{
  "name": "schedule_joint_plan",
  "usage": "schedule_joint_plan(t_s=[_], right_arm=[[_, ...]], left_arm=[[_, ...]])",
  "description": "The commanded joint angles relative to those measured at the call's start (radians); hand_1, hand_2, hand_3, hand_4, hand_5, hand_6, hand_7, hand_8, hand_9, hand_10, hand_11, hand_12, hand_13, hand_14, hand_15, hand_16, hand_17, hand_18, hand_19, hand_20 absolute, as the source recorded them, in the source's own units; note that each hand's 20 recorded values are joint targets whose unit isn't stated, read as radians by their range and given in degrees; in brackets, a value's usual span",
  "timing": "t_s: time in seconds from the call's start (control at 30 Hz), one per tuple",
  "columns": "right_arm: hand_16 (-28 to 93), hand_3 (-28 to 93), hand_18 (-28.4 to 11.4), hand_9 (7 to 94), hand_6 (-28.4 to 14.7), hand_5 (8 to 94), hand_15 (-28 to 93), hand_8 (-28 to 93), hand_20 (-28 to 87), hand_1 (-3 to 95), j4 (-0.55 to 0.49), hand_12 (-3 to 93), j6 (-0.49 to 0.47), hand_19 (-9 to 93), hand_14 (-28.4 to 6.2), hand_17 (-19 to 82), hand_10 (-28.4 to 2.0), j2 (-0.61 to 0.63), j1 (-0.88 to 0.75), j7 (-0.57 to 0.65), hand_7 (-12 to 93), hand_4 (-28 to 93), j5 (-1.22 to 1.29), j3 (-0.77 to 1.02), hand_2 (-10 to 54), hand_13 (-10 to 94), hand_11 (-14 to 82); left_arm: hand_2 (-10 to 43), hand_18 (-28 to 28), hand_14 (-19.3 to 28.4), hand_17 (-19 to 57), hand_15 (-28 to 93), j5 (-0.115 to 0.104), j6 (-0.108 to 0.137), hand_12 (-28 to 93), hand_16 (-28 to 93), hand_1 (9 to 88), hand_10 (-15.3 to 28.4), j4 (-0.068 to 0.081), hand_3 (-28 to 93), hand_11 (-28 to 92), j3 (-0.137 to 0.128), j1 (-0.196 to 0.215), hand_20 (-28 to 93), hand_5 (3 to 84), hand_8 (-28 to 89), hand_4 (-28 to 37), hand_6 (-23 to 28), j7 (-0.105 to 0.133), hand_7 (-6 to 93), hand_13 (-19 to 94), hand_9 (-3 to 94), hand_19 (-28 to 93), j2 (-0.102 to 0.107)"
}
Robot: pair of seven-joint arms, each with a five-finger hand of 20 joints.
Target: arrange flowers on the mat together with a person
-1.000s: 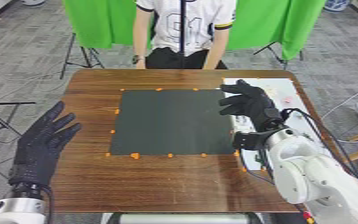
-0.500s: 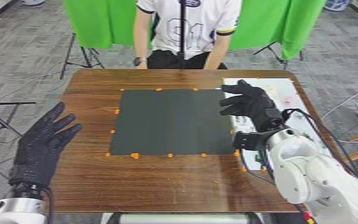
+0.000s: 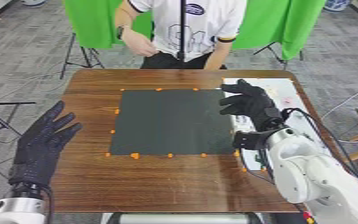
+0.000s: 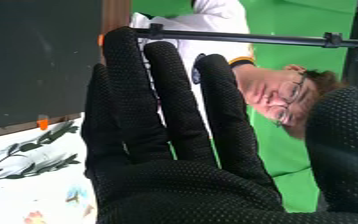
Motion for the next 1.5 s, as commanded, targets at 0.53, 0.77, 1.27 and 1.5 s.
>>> schedule_joint_plan(t_s=[0.53,0.77,1.27,1.5], right_arm=[[9,75,-26.8,59.2,-3.0,54.2,51,-12,11,13.4,-0.006,14.5,0.007,58,-21.9,11,-20.9,0.001,0.001,-0.003,12,-24,-0.002,0.002,12.7,49,18.2],[9,75,-26.8,59.2,-3.0,54.1,51,-12,11,13.5,-0.005,14.5,0.003,58,-21.9,11,-20.9,-0.002,-0.001,-0.004,12,-24,-0.001,0.005,12.7,49,18.2],[9,75,-26.8,59.2,-3.0,54.2,51,-12,11,13.6,-0.007,14.6,0.005,58,-21.9,11,-20.9,-0.003,0.0,-0.001,12,-24,-0.003,0.005,12.7,49,18.2],[9,75,-26.8,59.3,-3.0,54.3,51,-12,11,13.6,-0.007,14.5,0.007,58,-21.9,11,-20.9,0.001,0.002,-0.004,12,-24,-0.001,0.001,12.7,49,18.2]], left_arm=[[9.1,16.9,21.2,-10.3,44,0.002,0.003,11,-6,22.4,15.0,0.0,74,19,0.006,0.013,15,31.6,-9,-24.9,5.0,-0.009,10.0,18,29.1,36,-0.006],[9.2,16.9,21.2,-10.3,44,-0.008,0.007,11,-6,22.3,15.0,0.0,74,19,0.007,0.013,15,31.6,-9,-24.9,5.0,-0.003,10.1,18,29.1,36,0.003],[9.0,16.9,21.2,-10.3,45,0.001,-0.002,11,-6,22.4,15.0,0.0,74,19,0.004,0.014,15,31.9,-9,-24.8,5.3,-0.011,10.1,18,29.1,36,-0.003],[9.0,16.9,21.2,-10.3,45,-0.005,0.003,11,-6,22.4,15.0,-0.001,74,19,0.005,0.022,15,32.0,-9,-24.8,5.4,0.0,10.1,18,29.2,36,0.003]])
